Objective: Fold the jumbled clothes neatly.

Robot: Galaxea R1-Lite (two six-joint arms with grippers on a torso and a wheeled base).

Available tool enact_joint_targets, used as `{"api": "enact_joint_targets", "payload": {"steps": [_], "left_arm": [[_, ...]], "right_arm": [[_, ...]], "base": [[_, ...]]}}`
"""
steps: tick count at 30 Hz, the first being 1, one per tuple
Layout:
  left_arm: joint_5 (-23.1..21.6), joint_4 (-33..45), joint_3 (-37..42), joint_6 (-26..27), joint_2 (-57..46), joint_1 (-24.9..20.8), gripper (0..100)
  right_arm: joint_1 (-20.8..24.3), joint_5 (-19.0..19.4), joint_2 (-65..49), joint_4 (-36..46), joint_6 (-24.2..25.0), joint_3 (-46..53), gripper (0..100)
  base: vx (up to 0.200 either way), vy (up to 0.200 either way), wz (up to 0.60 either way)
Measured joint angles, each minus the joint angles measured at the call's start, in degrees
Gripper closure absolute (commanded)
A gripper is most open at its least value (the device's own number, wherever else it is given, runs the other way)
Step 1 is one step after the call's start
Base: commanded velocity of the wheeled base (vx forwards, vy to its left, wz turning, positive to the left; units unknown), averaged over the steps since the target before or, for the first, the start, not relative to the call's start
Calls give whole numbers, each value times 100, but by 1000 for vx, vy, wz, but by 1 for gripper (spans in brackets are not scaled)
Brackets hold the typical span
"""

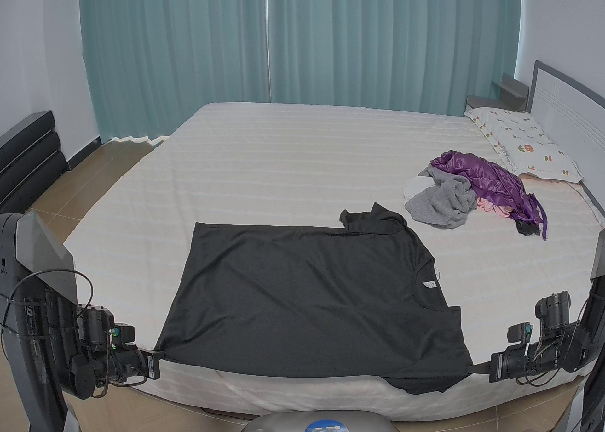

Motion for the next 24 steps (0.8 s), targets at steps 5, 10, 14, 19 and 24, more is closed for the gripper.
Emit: {"api": "enact_joint_targets", "payload": {"steps": [5,10,14,19,24], "left_arm": [[11,-155,4,30,182,18,100],[13,-240,4,34,323,16,100],[-16,-254,4,17,378,16,0],[-54,-255,4,-21,471,18,0],[-304,-254,-55,-32,603,21,0]], "right_arm": [[-196,0,-9,230,-411,0,100],[-246,2,22,463,-638,0,100],[-235,9,83,435,-670,0,100],[-240,40,160,419,-670,0,100],[-240,62,212,419,-660,0,100]], "base": [[0,0,0],[0,0,0],[0,0,0],[0,0,0],[0,0,0]]}}
